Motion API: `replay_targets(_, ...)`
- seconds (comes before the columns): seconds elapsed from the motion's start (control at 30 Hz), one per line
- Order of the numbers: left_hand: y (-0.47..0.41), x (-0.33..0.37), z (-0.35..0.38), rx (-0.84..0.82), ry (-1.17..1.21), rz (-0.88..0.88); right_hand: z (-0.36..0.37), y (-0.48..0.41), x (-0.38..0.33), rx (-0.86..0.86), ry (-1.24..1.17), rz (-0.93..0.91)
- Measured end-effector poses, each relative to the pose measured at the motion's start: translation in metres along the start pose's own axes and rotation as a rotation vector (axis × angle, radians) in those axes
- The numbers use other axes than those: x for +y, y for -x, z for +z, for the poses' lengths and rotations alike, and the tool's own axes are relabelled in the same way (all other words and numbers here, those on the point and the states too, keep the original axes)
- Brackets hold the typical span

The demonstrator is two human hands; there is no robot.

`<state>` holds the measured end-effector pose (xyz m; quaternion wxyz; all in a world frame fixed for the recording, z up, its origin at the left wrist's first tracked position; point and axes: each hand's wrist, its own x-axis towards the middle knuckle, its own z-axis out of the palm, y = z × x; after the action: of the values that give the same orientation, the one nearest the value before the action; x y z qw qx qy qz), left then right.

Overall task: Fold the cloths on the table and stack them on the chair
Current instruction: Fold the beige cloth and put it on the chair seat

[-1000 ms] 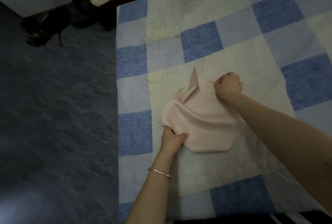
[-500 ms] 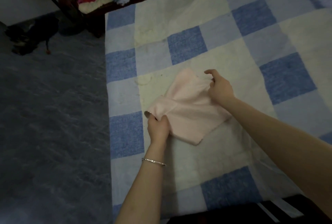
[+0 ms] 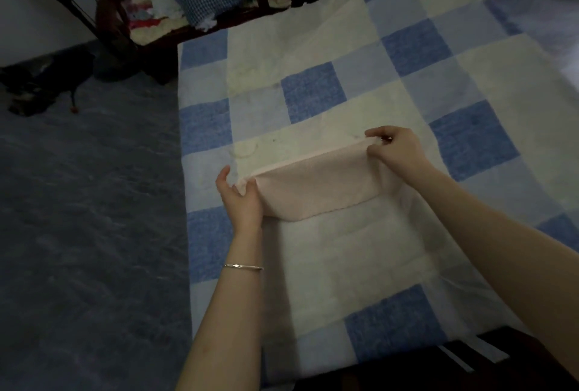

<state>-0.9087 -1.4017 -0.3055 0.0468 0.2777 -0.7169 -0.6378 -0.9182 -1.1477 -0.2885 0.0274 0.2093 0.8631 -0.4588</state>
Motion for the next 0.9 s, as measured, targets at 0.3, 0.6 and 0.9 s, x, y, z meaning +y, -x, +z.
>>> replay_targets(0.3, -0.007, 0.002, -0.017, 0.023, -0.327, 0.143, -0.003, 0.003, 0.000, 0.010, 0.139, -0.066)
replay_targets(0.6, -0.001, 0.010, -0.018, -0.004, -0.312, 0.183, -0.007, 0.007, -0.010, -0.012, 0.073, -0.079)
replay_targets(0.9, 0.028, 0.028, 0.018, -0.041, -0.348, 0.187, 0.005, 0.019, -0.028, -0.086, -0.047, -0.037)
